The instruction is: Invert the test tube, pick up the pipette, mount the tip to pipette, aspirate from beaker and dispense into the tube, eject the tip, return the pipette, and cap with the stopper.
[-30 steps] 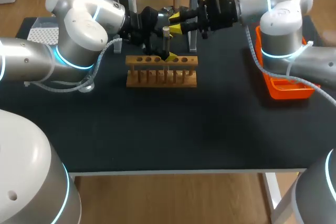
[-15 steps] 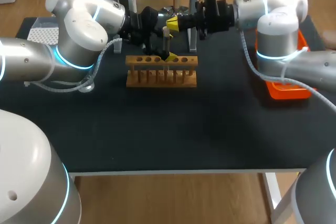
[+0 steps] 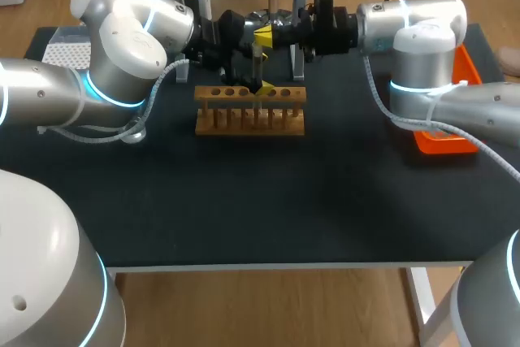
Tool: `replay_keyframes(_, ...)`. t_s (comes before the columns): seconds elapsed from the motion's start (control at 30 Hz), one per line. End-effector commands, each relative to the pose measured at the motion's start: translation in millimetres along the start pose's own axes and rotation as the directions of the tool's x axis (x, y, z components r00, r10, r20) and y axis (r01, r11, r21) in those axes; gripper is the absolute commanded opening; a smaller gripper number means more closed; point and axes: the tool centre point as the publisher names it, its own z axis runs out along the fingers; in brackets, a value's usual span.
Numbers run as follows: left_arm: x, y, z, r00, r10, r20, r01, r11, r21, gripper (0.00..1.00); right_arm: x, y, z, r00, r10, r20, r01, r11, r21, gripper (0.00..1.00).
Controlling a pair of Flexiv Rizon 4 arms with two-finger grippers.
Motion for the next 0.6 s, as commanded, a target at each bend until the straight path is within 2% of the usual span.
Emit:
replay_keyframes(0.03, -1.0, -0.2, 0.7, 1.000, -0.001, -0.002, 0.001, 1.000, -0.001, 1.00, -4.5, -1.6, 1.3, 1.000, 0.003, -0.013, -0.003, 1.000, -0.010, 0.00)
replay_keyframes(0.6, -1.0, -0.2, 0.7, 1.000, -0.001, -0.002, 0.001, 1.000, -0.001, 1.00, -3.2, -6.3, 9.0, 0.998, 0.028, -0.049, -0.029, 0.999, -0.015, 0.00)
